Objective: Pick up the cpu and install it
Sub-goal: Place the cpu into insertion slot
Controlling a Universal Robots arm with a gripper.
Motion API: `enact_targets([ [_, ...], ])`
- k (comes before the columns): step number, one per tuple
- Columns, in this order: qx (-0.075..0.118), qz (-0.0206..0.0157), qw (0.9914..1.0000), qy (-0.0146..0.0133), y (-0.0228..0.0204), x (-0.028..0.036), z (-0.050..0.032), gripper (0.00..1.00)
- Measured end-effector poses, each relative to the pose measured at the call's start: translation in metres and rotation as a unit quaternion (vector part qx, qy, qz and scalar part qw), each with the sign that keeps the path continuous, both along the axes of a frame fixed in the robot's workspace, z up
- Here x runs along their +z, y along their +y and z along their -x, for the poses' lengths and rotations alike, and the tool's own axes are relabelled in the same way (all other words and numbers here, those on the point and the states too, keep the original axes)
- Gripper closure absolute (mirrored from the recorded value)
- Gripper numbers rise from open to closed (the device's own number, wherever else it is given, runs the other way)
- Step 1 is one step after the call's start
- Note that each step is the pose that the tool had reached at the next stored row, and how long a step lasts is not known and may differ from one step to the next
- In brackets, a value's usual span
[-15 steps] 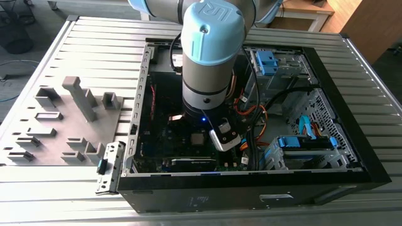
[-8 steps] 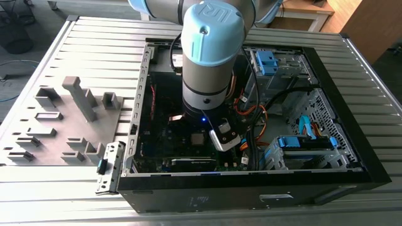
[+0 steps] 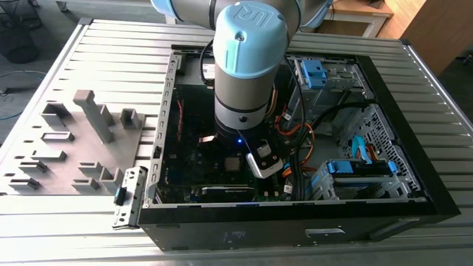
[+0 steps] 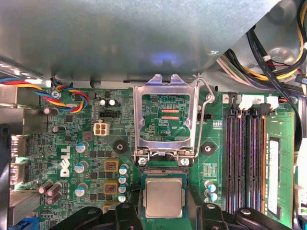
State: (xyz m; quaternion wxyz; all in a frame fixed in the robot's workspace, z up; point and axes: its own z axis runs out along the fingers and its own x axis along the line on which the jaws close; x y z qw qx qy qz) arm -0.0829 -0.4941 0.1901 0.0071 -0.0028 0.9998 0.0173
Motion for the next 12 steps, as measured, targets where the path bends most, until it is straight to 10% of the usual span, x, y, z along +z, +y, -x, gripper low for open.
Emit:
enact_targets([
  [12,0.0,0.0003,1.0,0.0001,0.0,-0.0019,0.0,0.53],
])
